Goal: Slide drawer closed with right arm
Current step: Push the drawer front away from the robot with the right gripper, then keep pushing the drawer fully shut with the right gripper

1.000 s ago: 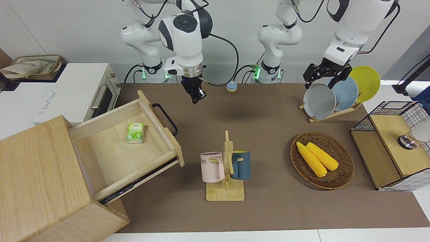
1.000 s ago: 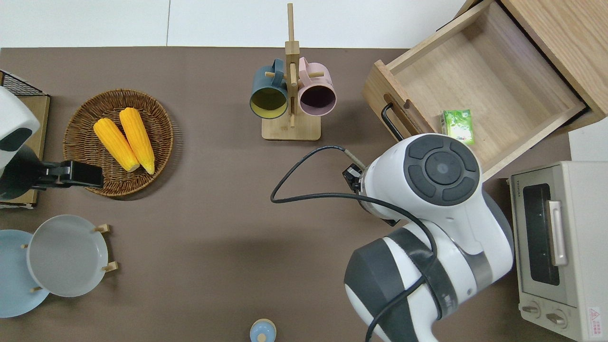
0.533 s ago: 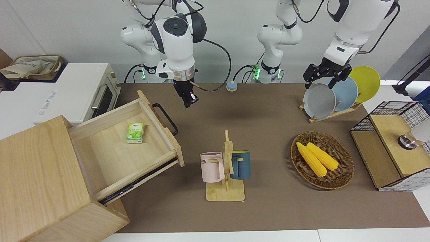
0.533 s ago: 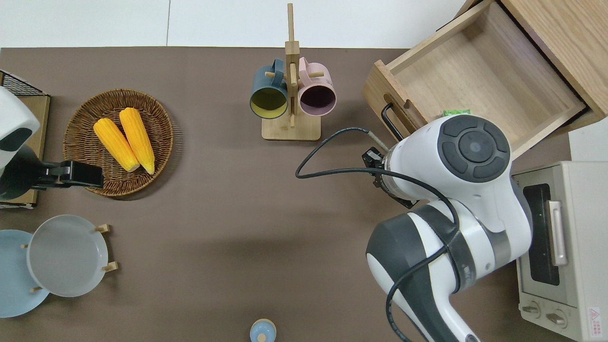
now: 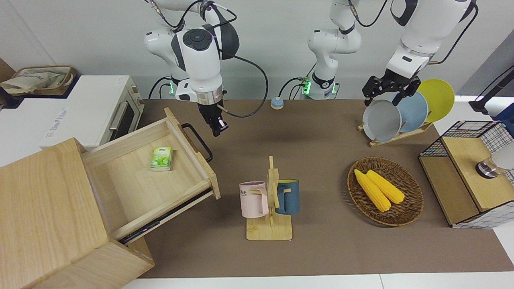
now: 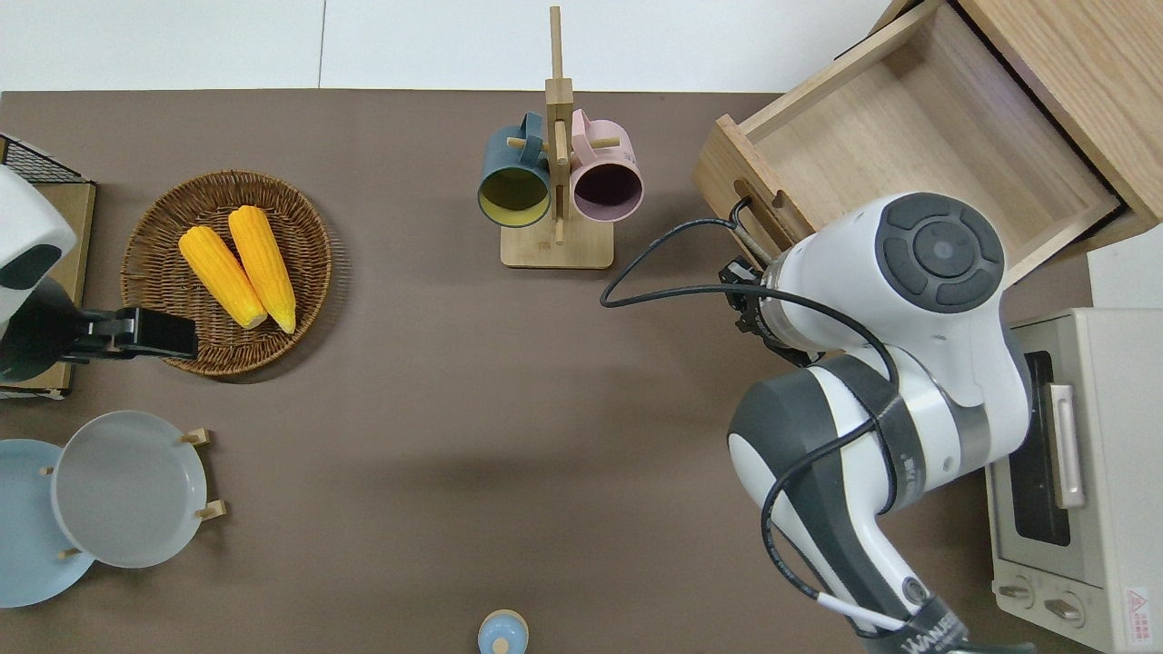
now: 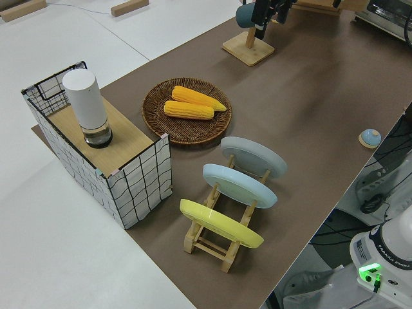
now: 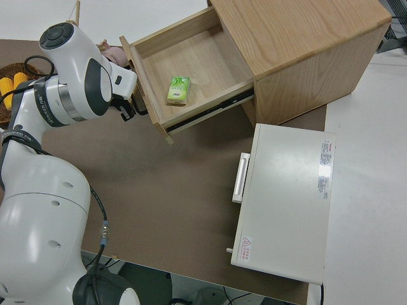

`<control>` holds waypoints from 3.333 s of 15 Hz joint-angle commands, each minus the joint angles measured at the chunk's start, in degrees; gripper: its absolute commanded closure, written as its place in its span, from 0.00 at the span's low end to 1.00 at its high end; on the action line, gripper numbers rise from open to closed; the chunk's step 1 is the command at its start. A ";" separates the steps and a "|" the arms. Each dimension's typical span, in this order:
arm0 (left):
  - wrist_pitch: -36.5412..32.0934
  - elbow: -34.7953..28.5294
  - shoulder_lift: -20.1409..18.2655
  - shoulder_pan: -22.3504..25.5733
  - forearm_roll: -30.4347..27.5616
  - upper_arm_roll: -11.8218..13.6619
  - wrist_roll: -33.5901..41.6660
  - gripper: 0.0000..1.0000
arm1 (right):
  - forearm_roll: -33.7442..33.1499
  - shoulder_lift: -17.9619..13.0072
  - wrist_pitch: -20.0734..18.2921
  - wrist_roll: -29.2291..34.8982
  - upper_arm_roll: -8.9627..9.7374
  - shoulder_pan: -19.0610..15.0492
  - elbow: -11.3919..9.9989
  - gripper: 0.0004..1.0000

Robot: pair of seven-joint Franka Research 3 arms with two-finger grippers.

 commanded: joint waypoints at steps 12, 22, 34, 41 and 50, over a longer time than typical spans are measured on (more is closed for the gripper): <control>-0.82 0.12 -0.48 -0.15 0.73 0.17 -0.06 0.00 | -2.84 2.44 3.97 -1.07 -2.99 -0.87 1.51 1.00; -0.82 0.12 -0.48 -0.15 0.73 0.17 -0.06 0.00 | -2.66 3.84 7.92 -5.81 -8.00 -2.01 2.48 1.00; -0.74 0.12 -0.48 -0.15 0.64 0.17 -0.06 0.00 | -2.66 6.74 10.56 -16.27 -12.13 -5.09 5.91 1.00; -0.82 0.12 -0.48 -0.15 0.73 0.17 -0.06 0.00 | -2.05 8.41 12.67 -19.53 -13.45 -7.55 7.84 1.00; -0.82 0.12 -0.48 -0.15 0.73 0.17 0.02 0.00 | -2.05 10.61 17.68 -21.89 -13.45 -10.71 9.60 1.00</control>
